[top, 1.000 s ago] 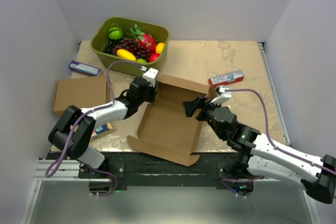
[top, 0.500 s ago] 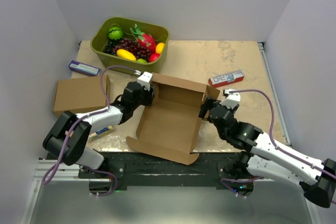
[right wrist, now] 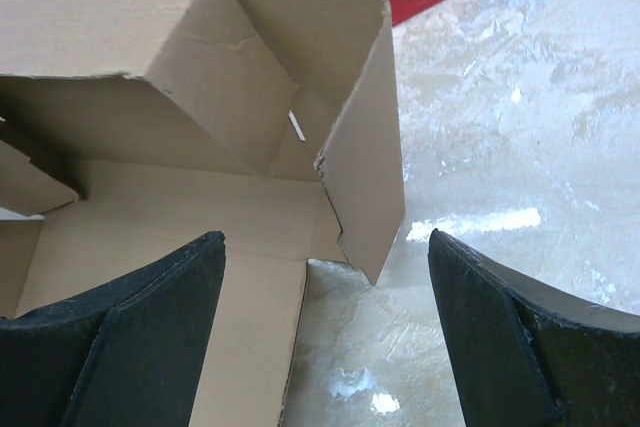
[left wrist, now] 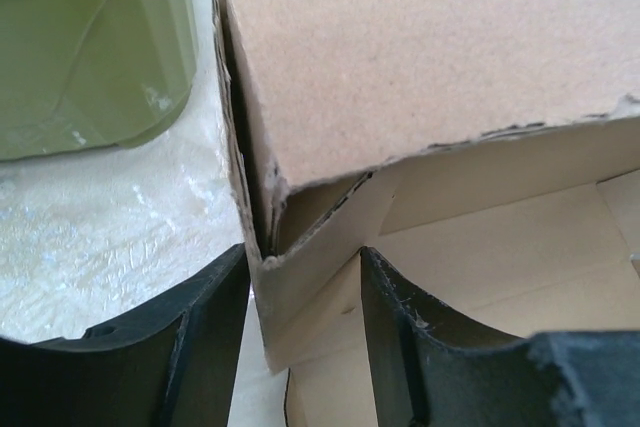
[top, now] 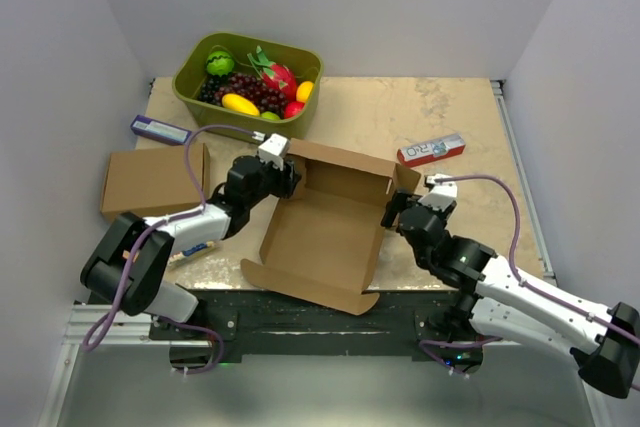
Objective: Fold the paper box
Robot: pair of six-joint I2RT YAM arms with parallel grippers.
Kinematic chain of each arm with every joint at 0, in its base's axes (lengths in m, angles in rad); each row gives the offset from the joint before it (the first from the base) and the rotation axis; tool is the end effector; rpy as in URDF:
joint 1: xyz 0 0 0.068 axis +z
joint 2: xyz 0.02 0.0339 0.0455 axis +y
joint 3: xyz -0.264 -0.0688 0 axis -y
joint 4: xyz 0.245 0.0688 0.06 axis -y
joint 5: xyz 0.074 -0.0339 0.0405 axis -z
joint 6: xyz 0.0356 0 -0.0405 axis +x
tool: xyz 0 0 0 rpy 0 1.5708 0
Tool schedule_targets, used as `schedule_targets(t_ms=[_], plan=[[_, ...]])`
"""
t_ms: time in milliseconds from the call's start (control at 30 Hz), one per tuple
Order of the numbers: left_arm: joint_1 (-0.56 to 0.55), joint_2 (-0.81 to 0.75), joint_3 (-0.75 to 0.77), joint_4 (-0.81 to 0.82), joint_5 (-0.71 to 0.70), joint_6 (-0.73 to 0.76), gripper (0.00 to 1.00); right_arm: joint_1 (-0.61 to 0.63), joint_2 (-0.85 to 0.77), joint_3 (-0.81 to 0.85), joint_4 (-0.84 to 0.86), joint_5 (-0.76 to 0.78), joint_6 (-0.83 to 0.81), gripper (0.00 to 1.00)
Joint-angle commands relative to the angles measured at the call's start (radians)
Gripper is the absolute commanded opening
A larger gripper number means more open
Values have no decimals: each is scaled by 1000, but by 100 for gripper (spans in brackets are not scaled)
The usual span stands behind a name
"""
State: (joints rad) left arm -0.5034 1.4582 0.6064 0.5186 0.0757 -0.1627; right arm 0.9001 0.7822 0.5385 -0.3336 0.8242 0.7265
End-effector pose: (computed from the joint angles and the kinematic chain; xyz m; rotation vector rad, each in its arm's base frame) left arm 0.2618 -0.1472 0.1952 0.3798 1.8999 -0.5202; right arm 0.1244 0.1148 0.2451 0.2841 1.9339 0.1778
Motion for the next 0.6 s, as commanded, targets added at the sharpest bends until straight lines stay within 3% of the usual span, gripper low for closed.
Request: schedule_targets(t_ms=[0, 200, 400, 567], plan=[[20, 8, -19, 113, 27, 20, 51, -4, -35, 73, 76, 23, -175, 85], [37, 47, -19, 176, 53, 31, 54, -4, -43, 167, 129, -59, -389, 83], [48, 77, -26, 230, 94, 40, 55, -4, 78, 287, 183, -206, -545, 84], [55, 93, -48, 313, 139, 35, 43, -4, 263, 414, 194, -284, -678, 85]])
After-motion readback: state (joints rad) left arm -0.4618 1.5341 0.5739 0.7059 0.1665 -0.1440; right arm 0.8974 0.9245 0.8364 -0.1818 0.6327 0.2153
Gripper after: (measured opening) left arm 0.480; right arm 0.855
